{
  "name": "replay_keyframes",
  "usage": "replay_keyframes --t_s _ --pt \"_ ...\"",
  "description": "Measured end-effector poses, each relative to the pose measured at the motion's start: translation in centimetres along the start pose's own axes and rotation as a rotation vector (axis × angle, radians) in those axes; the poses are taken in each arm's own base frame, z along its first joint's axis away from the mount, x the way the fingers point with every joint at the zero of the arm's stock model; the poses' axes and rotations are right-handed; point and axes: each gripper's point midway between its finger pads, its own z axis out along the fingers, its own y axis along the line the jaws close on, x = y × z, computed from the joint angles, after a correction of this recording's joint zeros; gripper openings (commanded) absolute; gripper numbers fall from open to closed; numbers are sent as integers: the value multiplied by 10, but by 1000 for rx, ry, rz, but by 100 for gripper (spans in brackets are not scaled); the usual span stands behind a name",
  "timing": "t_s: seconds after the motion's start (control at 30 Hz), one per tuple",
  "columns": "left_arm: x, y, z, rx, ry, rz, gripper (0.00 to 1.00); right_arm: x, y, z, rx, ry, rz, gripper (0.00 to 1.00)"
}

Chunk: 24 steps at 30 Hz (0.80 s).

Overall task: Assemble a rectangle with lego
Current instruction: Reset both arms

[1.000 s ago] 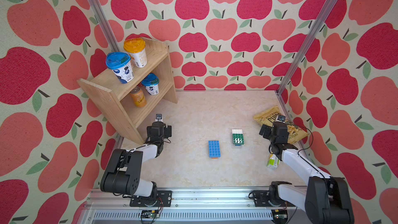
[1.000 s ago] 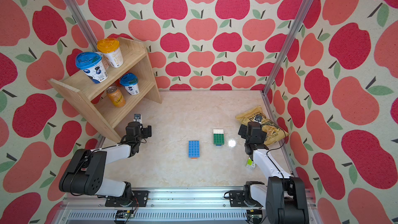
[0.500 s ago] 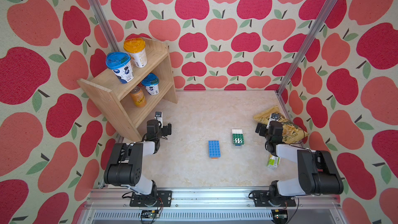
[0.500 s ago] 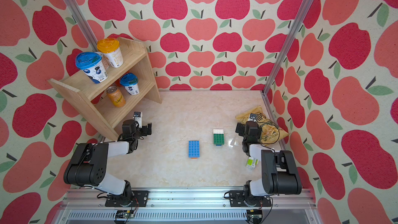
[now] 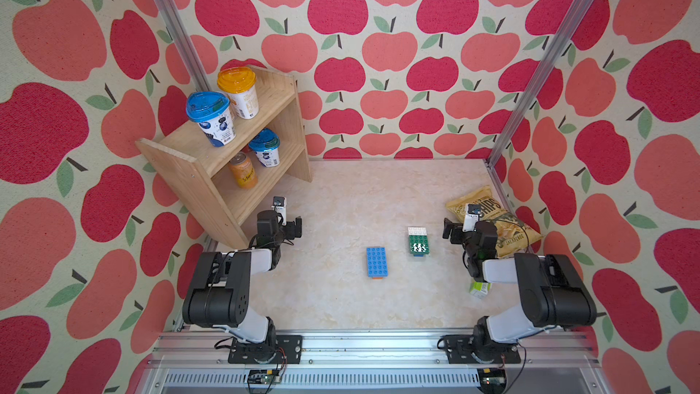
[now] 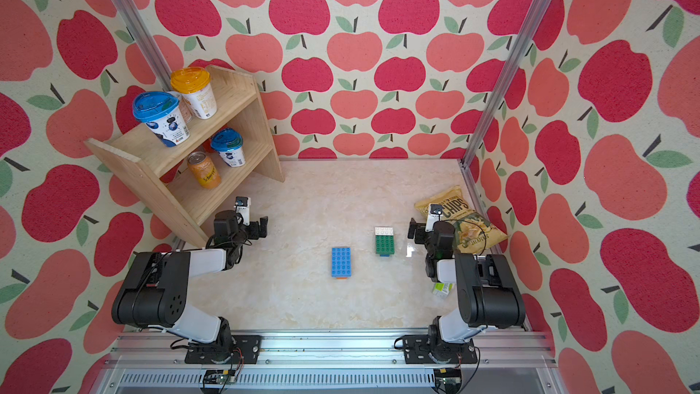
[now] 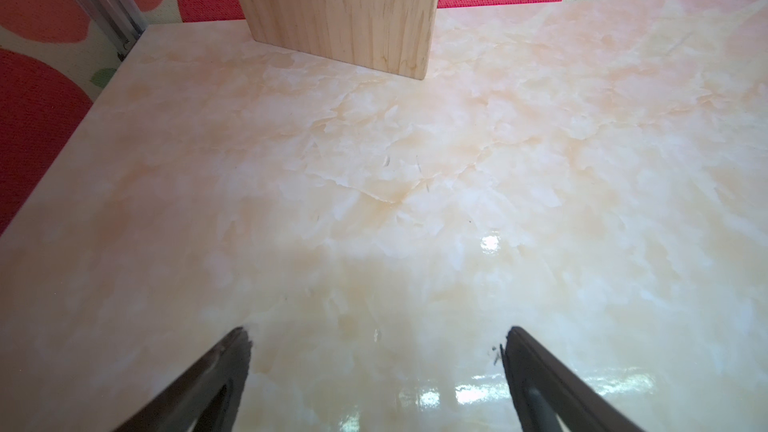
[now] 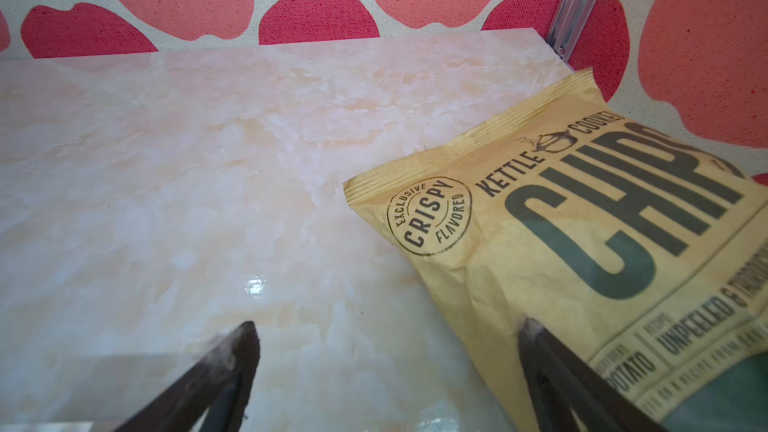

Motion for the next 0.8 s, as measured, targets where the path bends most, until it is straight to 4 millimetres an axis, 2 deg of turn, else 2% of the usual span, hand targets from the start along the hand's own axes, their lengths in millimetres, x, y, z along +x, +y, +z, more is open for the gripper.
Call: replay_keyframes --t_s 0.27,0.8 --pt "0 -5 0 5 0 14 97 -9 -3 0 -1 -36 4 100" --pt "0 -5 0 5 0 13 97 -8 -2 0 -7 -36 4 100"
